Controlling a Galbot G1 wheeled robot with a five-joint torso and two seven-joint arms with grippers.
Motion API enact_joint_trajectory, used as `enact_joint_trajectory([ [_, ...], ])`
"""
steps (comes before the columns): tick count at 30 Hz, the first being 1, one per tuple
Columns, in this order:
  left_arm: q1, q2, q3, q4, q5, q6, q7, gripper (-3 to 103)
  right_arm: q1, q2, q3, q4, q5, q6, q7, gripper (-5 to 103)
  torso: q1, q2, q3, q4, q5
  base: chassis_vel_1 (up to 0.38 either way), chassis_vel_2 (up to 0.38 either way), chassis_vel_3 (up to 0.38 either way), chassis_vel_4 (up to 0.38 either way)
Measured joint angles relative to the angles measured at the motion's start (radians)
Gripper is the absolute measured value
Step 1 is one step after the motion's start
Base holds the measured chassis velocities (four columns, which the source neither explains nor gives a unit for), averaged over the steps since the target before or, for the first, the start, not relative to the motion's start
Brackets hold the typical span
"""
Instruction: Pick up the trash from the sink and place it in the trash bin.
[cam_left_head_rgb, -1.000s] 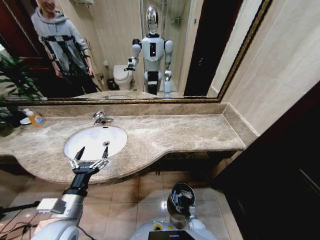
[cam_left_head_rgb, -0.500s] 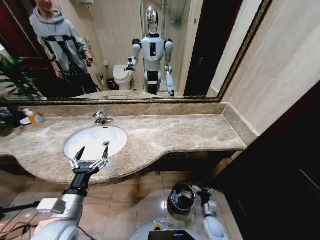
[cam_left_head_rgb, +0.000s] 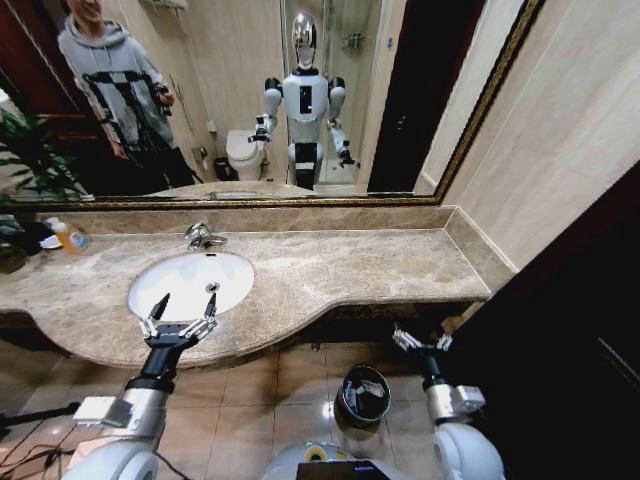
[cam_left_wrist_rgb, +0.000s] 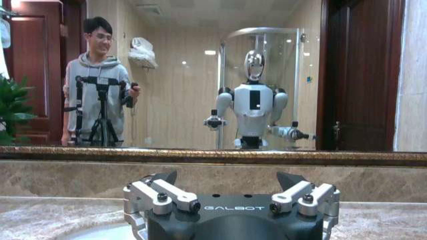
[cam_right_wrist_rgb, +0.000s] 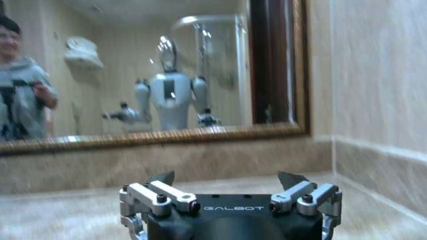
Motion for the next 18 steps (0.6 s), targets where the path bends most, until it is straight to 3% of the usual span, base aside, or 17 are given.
enact_joint_trajectory([
  [3, 0.0, 0.0, 0.0, 0.0, 0.0, 0.0, 0.0, 100, 0.032, -0.017, -0.008, 0.03, -0.009, -0.033, 0.0, 100, 0.0, 0.0, 0.0, 0.0, 0.0, 0.0, 0.0, 0.0, 0.0],
  [18, 0.0, 0.0, 0.0, 0.0, 0.0, 0.0, 0.0, 100, 0.047, -0.032, -0.066, 0.035, -0.075, 0.001, -0.057, 100, 0.0, 0.0, 0.0, -0.0001, 0.0001, 0.0, 0.0, 0.0, 0.0],
])
